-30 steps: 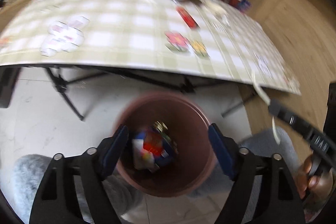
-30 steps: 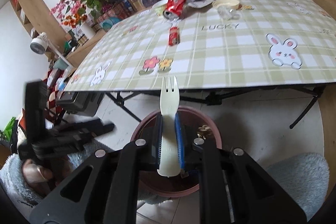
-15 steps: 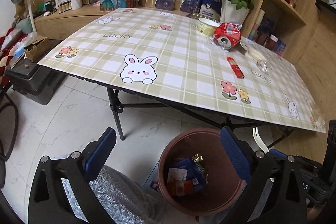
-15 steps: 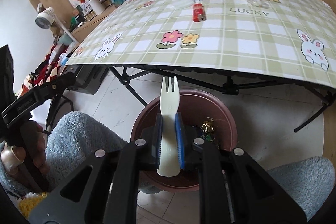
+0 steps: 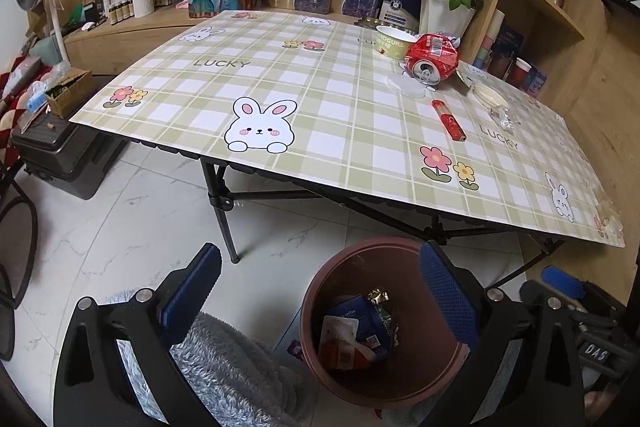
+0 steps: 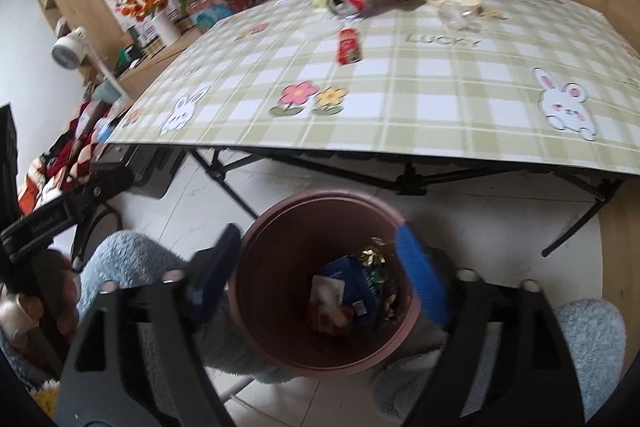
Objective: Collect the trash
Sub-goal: 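Carry the cigarette box and white fork over the bin and open both tools, then reach the left tool to the crushed red Coca-Cola can and grasp it, then grasp the clear plastic wrapper with the right tool while the left tool holds the can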
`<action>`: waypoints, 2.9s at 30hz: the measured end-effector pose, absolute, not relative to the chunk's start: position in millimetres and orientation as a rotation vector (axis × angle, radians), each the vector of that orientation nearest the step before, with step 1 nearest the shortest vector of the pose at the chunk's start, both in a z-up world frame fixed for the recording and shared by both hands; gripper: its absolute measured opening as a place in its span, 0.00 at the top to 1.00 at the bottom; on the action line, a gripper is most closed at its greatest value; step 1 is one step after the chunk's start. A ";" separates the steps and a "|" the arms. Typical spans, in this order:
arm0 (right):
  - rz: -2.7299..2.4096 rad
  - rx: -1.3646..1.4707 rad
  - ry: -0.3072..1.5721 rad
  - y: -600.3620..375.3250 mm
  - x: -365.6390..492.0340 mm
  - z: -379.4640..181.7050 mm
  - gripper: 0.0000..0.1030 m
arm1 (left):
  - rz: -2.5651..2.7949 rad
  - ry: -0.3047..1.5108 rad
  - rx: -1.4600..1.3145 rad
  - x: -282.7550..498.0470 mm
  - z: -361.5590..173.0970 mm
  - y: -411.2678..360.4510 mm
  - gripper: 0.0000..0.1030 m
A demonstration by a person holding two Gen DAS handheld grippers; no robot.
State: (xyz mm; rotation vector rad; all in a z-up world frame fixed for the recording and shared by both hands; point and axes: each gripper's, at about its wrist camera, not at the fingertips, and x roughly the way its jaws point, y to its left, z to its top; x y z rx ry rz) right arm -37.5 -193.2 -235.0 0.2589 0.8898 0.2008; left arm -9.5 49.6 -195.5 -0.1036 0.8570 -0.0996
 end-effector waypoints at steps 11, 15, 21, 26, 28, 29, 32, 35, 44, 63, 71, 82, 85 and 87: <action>0.132 0.231 0.843 -204.6 -43.5 -218.5 0.06 | -0.113 0.830 -0.093 -13.9 -189.2 42.6 0.06; 0.119 0.218 0.801 -213.9 -39.4 -207.8 0.06 | -0.117 0.827 -0.084 -9.3 -188.2 39.7 0.06; 0.069 0.193 0.780 -240.1 -14.6 -201.7 0.06 | -0.119 0.805 0.001 20.7 -177.1 19.7 0.06; 0.031 0.215 0.778 -269.8 14.0 -204.7 0.06 | -0.170 0.752 0.160 74.9 -159.7 -38.4 0.06; 0.009 0.228 0.768 -285.3 28.2 -205.5 0.06 | -0.186 0.729 0.218 104.4 -156.2 -69.3 0.06; 0.003 0.240 0.765 -292.1 34.0 -205.6 0.06 | -0.191 0.720 0.245 119.0 -156.3 -83.7 0.06; -0.012 0.294 0.757 -316.1 53.0 -205.8 0.06 | -0.198 0.732 0.310 170.3 -161.3 -131.0 0.06; -0.014 0.319 0.759 -330.5 66.0 -206.9 0.06 | -0.197 0.742 0.389 212.2 -171.3 -170.0 0.06; -0.014 0.360 0.776 -361.8 93.8 -214.5 0.06 | -0.078 0.781 0.627 297.4 -207.9 -228.7 0.22; 0.024 0.349 0.792 -350.1 109.4 -214.8 0.06 | -0.372 0.966 -0.054 265.9 -155.3 -89.4 0.72; 0.026 0.349 0.829 -351.5 148.1 -220.7 0.06 | -0.375 0.913 -0.133 227.4 -140.0 -44.5 0.72; 0.029 0.252 0.899 -343.1 232.4 -230.7 0.31 | -0.371 0.885 -0.162 196.9 -130.5 -12.6 0.72; 0.018 0.217 0.941 -333.6 244.1 -238.0 0.41 | -0.376 0.888 -0.170 191.3 -130.4 -7.9 0.72; -0.018 0.202 0.951 -331.9 244.1 -240.8 0.56 | -0.388 0.889 -0.170 185.2 -129.1 -6.3 0.72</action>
